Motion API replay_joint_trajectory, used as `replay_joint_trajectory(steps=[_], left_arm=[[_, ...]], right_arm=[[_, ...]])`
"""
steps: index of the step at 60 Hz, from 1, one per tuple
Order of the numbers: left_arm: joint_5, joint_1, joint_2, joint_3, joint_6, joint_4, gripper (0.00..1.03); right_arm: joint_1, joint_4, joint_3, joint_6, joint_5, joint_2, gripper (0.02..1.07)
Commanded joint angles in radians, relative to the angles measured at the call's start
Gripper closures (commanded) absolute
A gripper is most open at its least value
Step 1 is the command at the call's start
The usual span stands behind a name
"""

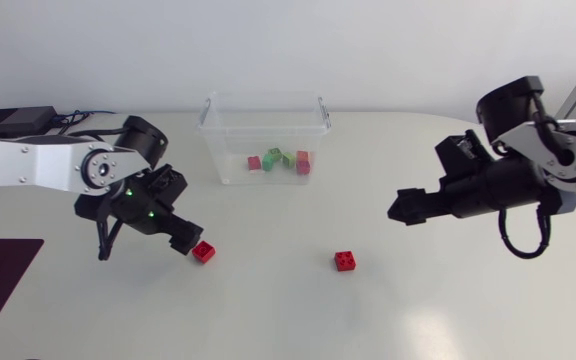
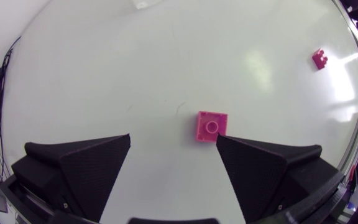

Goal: Place the duplo bricks in the container

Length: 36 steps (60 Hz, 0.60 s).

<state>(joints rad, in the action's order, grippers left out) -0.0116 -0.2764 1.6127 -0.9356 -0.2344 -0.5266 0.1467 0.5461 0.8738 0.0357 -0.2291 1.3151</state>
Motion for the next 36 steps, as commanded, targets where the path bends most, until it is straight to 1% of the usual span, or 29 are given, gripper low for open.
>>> replay_joint_trajectory(steps=[1,10,19,23,28,35,36], left_arm=[[-0.004,-0.026,0.058,-0.039,-0.037,-0.023,0.08],[-0.002,-0.033,0.119,-0.078,-0.094,-0.053,0.12],[-0.004,-0.049,0.150,-0.098,-0.109,-0.069,0.12],[-0.002,-0.055,0.161,-0.108,-0.109,-0.069,0.18],[-0.002,-0.069,0.177,-0.115,-0.108,-0.075,0.22],[-0.001,-0.078,0.193,-0.127,-0.098,-0.082,0.39],[-0.001,-0.078,0.194,-0.129,-0.098,-0.085,0.40]], right_arm=[[0.025,0.000,0.024,0.020,-0.009,0.084,0.06],[0.079,-0.006,0.037,0.023,0.013,0.174,0.06],[0.123,-0.034,0.047,0.021,0.070,0.243,0.06],[0.149,-0.040,0.056,0.016,0.096,0.274,0.07],[0.174,-0.051,0.065,0.015,0.126,0.303,0.07],[0.203,-0.063,0.077,0.006,0.157,0.334,0.07],[0.208,-0.063,0.080,0.006,0.159,0.337,0.07]])
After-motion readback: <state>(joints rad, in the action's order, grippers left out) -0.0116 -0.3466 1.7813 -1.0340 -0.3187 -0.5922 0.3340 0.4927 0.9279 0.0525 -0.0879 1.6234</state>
